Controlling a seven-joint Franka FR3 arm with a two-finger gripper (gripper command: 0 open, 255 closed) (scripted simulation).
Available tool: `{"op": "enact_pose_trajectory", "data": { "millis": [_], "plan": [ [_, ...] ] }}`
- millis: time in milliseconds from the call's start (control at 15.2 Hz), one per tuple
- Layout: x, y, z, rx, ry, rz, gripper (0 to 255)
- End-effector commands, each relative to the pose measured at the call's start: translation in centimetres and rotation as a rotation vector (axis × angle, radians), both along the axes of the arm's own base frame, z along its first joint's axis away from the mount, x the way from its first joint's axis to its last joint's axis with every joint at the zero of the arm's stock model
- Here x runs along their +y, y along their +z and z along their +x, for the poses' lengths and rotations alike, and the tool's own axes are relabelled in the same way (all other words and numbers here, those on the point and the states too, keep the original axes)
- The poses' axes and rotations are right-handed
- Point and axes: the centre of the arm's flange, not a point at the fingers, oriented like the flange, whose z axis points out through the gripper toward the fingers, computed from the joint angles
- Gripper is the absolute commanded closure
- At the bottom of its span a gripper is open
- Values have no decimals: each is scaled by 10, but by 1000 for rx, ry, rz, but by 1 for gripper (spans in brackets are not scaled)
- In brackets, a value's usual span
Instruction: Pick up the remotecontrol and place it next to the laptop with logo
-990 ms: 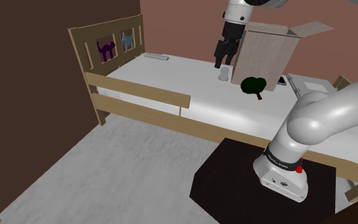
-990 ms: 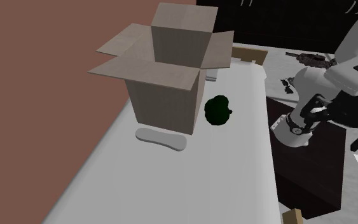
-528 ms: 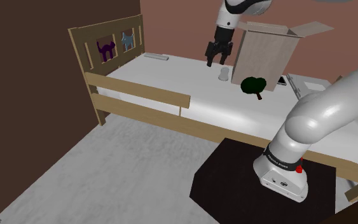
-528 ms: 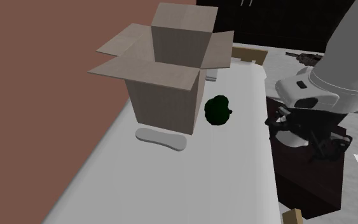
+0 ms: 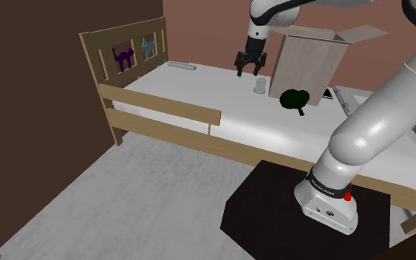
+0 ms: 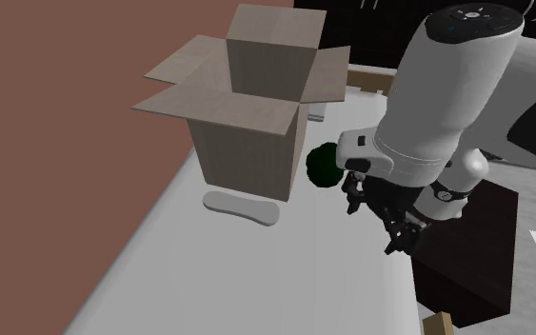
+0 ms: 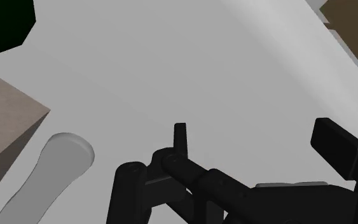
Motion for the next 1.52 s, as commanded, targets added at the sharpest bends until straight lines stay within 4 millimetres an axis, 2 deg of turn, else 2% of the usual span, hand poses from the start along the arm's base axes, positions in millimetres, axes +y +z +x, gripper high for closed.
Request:
{"op": "enact_pose_trajectory", "data": {
  "millis": [0, 396, 726, 1056, 1452],
  "plan": [
    [-22, -9, 12, 3, -55, -4, 0],
    [-90, -36, 37, 13, -216, -13, 0],
    [-150, -58, 49, 22, -350, -21, 0],
    [-210, -80, 52, 31, -484, -29, 0],
    [-283, -105, 45, 42, -645, -39, 0]
  ]
}}
